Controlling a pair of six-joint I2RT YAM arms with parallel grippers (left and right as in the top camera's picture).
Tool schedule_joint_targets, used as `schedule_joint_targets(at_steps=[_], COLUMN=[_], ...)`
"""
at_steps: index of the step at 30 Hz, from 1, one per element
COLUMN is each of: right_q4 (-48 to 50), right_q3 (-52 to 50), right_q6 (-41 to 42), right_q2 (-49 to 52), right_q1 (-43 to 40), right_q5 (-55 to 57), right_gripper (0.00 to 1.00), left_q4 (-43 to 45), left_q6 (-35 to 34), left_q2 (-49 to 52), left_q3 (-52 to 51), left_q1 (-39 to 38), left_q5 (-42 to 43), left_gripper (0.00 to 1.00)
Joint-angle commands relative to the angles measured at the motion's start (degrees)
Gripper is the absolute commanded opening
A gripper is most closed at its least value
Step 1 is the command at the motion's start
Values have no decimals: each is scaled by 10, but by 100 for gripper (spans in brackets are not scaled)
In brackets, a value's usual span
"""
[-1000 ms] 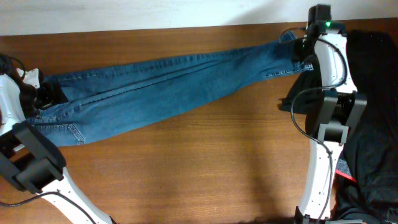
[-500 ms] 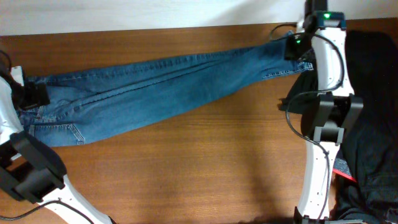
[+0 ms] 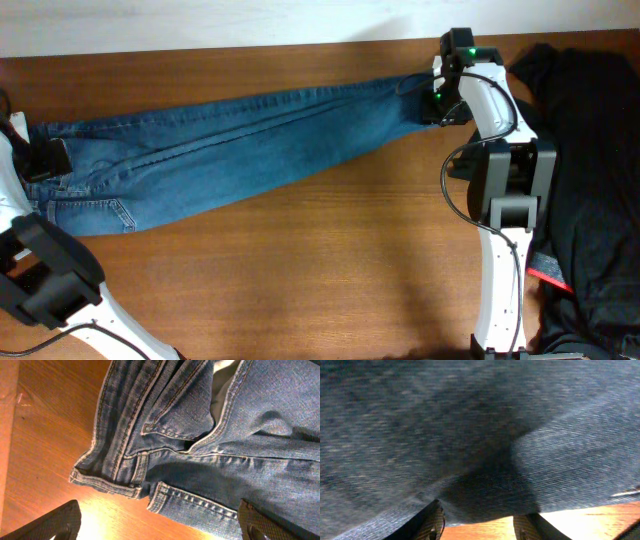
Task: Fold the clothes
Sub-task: 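Hold the jeans taut between both grippers, left at waistband, right at hems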
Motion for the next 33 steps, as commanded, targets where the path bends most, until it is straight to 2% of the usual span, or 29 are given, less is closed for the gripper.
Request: schedule_joint_targets(at_steps=[1,9,19,26,33], right_q4=[1,-12,-14,0,27], right_q3=[33,137,136,136,136], right_q6=[9,9,8,-67,-66], right_q2=[-22,-28,-20,9,28], right_q1=[-10,-27,-76,-83,-83], right_q5=[34,70,66,-10,-10], right_gripper=[51,59,61,68,69], left_q4=[-1,-1,-1,-1,-5], left_q6=[-8,-8,-8,-8,-8], left_q2=[-14,-14,-14,-14,-14], left_q3=[10,10,10,10,10], left_q1=[2,2,2,2,2], left_q5=[11,11,32,32,32], left_gripper=[99,99,99,99,99])
